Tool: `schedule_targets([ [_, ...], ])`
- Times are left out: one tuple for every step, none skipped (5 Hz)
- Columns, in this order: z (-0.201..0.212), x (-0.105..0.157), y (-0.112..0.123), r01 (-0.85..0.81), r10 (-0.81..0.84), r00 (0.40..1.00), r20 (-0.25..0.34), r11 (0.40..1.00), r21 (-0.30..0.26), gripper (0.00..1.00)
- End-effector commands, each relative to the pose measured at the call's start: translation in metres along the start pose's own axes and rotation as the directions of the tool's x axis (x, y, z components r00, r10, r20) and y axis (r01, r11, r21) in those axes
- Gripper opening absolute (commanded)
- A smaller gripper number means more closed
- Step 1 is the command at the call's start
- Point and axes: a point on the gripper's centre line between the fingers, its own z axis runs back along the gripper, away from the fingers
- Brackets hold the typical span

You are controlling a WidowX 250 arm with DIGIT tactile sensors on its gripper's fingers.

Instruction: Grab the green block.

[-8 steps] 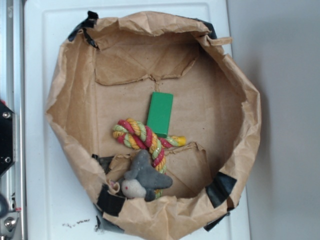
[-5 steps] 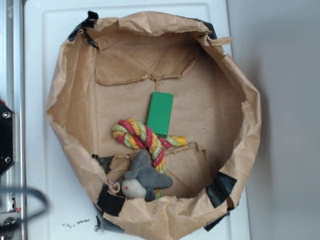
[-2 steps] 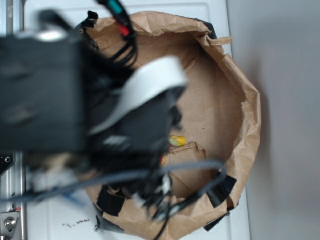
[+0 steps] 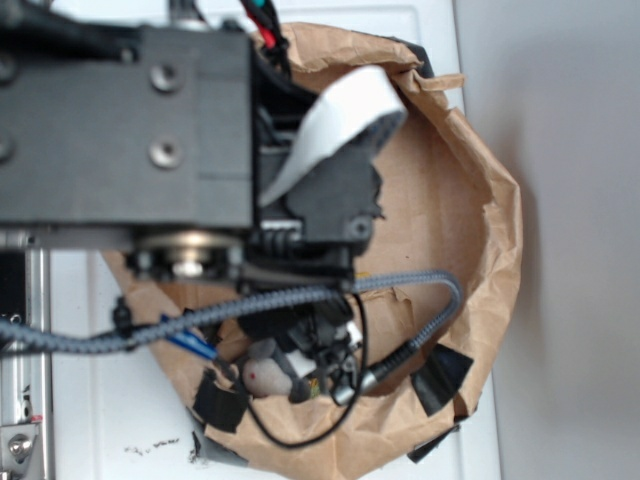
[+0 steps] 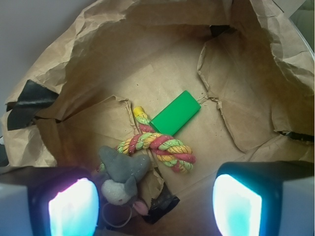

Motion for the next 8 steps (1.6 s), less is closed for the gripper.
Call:
schedule_targets([
  [-0.026, 0.015, 0.006, -0.067, 0.067, 0.996, 0.054, 0.998, -0.002, 1.0],
  [-0.061, 0.028, 0.009, -0.1, 0.102, 0.99, 0.094, 0.995, -0.031, 1.0],
  [-0.087, 0.037, 0.009, -0.103, 0.107, 0.987, 0.121, 0.994, -0.041, 1.0],
  [-0.109, 0.046, 0.008, -0.123, 0.125, 0.976, 0.179, 0.992, -0.022, 1.0],
  [-0.122, 0.049, 0.008, -0.126, 0.124, 0.977, 0.174, 0.992, -0.001, 1.0],
  [-0.128, 0.043, 0.012, -0.133, 0.125, 0.969, 0.213, 0.991, 0.026, 0.39],
  [-0.12, 0.04, 0.015, -0.149, 0.141, 0.955, 0.261, 0.989, 0.012, 0.0],
  [-0.106, 0.043, 0.016, -0.167, 0.162, 0.951, 0.264, 0.986, -0.003, 0.0],
])
